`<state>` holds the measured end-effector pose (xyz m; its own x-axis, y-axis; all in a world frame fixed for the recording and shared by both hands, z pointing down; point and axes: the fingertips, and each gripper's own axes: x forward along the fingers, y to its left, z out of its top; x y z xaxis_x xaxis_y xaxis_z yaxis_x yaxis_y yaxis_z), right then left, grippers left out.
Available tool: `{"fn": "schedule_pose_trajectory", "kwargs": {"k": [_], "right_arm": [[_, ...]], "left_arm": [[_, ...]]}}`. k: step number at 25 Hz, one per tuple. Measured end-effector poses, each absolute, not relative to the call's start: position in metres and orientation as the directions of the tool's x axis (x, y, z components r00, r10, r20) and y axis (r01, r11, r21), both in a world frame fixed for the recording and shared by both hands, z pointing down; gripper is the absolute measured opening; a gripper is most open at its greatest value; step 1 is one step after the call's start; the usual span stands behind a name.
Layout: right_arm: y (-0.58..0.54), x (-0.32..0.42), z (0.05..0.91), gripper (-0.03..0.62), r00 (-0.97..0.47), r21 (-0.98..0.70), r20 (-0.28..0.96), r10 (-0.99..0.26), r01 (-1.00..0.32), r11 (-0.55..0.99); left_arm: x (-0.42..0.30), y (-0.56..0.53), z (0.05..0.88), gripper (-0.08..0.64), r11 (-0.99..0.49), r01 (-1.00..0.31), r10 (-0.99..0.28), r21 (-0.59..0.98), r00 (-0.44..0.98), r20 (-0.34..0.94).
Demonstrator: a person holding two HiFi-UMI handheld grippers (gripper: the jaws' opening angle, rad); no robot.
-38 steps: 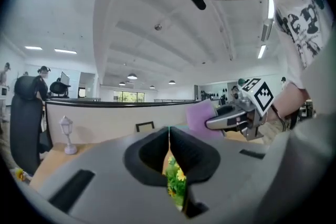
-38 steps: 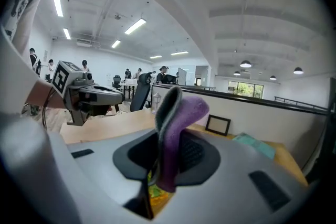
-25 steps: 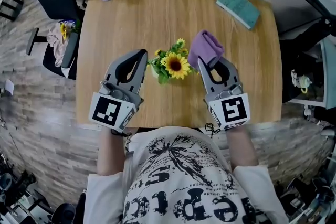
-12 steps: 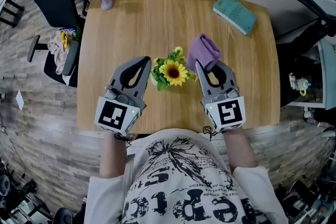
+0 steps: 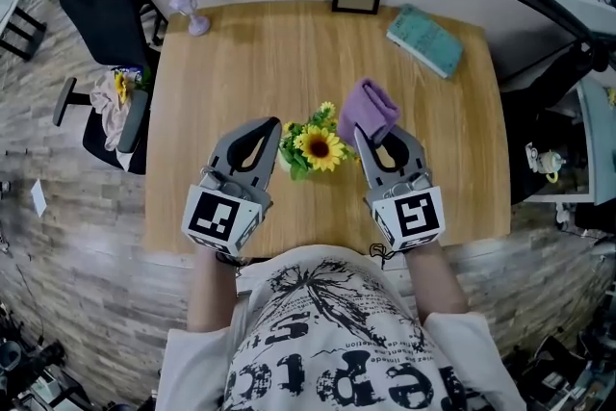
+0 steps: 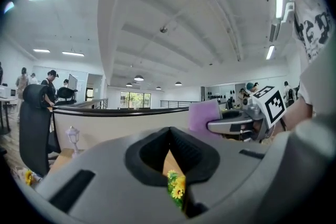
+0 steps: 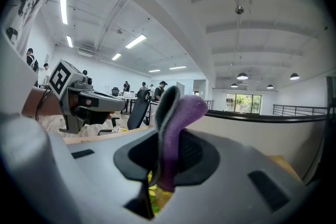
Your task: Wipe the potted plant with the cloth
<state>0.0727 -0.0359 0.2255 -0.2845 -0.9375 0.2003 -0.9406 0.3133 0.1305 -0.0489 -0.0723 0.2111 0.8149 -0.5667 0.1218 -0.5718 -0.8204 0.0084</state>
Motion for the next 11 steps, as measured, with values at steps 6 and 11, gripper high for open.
{"fn": "schedule_pose_trajectory", "kwargs": {"k": [6,11], "right_arm": [[-0.035,0.069,0.224,0.065,-0.273,0.122,0.204,-0.940,-0.946,0.301],[-0.027,0.061,0.229,0.066,-0.277,0.111,0.220,-0.935,-0.945,0.306]], "left_arm": [[-0.050,-0.071,0.206,0.004,-0.832,-0.554,-0.550,0.010,0.828,0.112],[-0.056,-0.061,0.207,0.003,-0.835,-0.549,-0.543,0.023,0.831,0.121]]}}
